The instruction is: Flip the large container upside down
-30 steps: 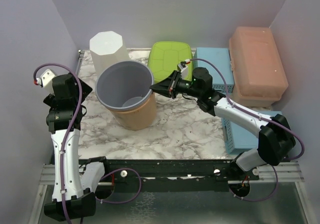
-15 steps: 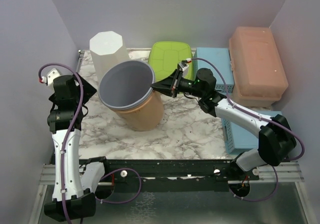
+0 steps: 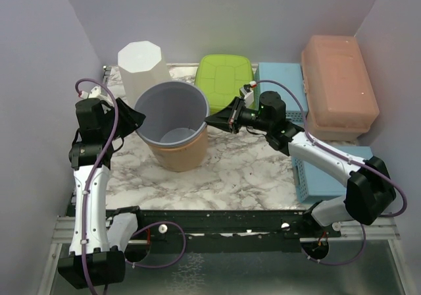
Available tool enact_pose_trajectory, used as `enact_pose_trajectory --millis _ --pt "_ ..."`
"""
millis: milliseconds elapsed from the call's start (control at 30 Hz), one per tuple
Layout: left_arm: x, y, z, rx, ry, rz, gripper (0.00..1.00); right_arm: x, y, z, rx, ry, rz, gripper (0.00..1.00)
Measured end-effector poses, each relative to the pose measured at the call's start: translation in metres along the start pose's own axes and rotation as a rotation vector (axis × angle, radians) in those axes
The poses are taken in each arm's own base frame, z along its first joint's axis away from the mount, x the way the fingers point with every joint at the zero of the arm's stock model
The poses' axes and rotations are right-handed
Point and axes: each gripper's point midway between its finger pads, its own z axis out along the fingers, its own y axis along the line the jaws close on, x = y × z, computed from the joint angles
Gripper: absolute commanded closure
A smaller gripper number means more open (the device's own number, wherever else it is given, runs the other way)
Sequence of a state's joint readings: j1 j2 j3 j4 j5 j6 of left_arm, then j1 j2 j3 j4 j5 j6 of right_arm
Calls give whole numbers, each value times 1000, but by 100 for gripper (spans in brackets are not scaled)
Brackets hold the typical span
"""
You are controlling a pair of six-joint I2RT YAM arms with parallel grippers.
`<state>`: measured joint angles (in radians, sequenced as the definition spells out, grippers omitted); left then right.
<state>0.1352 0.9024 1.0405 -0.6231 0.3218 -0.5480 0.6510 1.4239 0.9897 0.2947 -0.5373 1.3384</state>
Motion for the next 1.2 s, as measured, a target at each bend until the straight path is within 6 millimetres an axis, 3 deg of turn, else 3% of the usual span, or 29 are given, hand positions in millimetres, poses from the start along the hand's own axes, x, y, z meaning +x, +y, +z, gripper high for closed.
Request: enact_pose_trajectory --millis 200,433,1200 --pt "-4 -3 -3 8 -10 18 68 -1 -3 -1 8 -1 -13 100" --pt "-6 2 -6 -34 -15 28 95 -1 -6 -1 29 5 -41 99" --pt "-31 -17 -17 -30 -60 47 94 2 14 -2 0 49 -115 96"
